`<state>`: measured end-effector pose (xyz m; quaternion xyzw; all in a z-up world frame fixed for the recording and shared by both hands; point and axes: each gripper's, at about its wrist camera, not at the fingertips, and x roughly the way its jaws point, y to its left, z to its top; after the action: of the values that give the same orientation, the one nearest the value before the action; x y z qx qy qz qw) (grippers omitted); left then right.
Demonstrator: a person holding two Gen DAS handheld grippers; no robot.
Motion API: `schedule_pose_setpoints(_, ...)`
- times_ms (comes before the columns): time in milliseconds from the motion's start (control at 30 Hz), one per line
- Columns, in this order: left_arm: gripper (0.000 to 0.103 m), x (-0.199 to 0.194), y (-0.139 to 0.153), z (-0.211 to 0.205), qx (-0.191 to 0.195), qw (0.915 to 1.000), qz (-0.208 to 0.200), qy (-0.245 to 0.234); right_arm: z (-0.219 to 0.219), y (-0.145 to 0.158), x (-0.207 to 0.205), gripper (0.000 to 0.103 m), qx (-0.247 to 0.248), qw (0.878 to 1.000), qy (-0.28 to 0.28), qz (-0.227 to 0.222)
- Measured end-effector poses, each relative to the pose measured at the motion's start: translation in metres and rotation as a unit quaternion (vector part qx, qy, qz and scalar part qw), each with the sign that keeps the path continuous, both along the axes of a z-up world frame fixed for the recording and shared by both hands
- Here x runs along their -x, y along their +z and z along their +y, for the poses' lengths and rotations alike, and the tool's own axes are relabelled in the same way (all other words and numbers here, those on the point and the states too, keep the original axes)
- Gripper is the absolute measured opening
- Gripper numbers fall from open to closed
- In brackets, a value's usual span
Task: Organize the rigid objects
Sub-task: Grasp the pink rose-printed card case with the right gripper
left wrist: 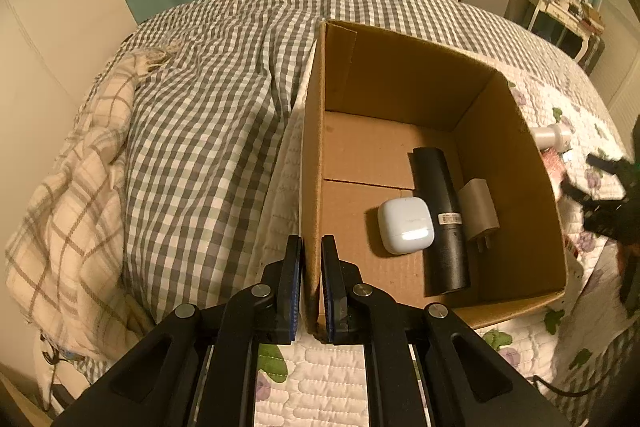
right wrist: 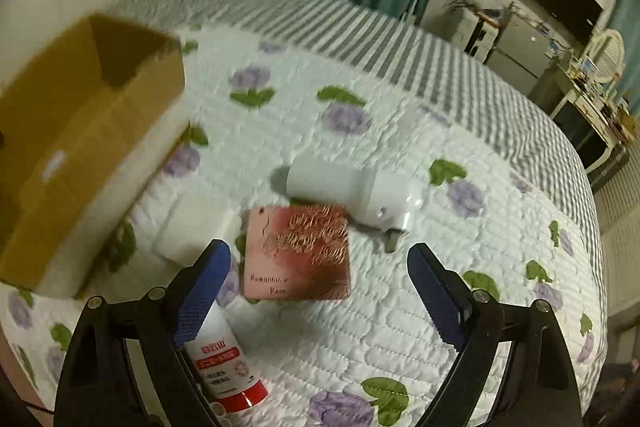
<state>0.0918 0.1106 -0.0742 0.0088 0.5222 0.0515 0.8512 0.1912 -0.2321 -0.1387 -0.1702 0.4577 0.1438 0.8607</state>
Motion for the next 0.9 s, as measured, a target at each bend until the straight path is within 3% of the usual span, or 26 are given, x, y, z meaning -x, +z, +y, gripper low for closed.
schedule_pose_setpoints(300,0.009,0.002,0.0,0.0,0.002,1.0,-0.002,-0.006,0.011,-0.026,-0.007,0.09,0.023,0.999,0.013,0.041)
schedule_pose_setpoints(500,0.009,0.002,-0.001,0.001,0.002,1.0,-0.001,-0.009,0.007,-0.037,-0.019,0.089,0.008,0.998,-0.004,0.066)
schedule_pose_setpoints(700,0.009,0.002,-0.001,0.001,0.001,0.9999,-0.001,-0.011,0.008,-0.045,-0.035,0.083,-0.003,0.997,-0.02,0.075)
schedule_pose_setpoints(833,0.009,0.001,-0.002,0.001,-0.002,0.9999,0.0,-0.011,0.009,-0.044,-0.033,0.071,-0.005,0.997,-0.018,0.073)
schedule_pose_setpoints(900,0.009,0.001,-0.002,0.001,-0.002,0.9999,0.0,-0.01,0.01,-0.042,-0.031,0.071,0.003,0.998,-0.016,0.069)
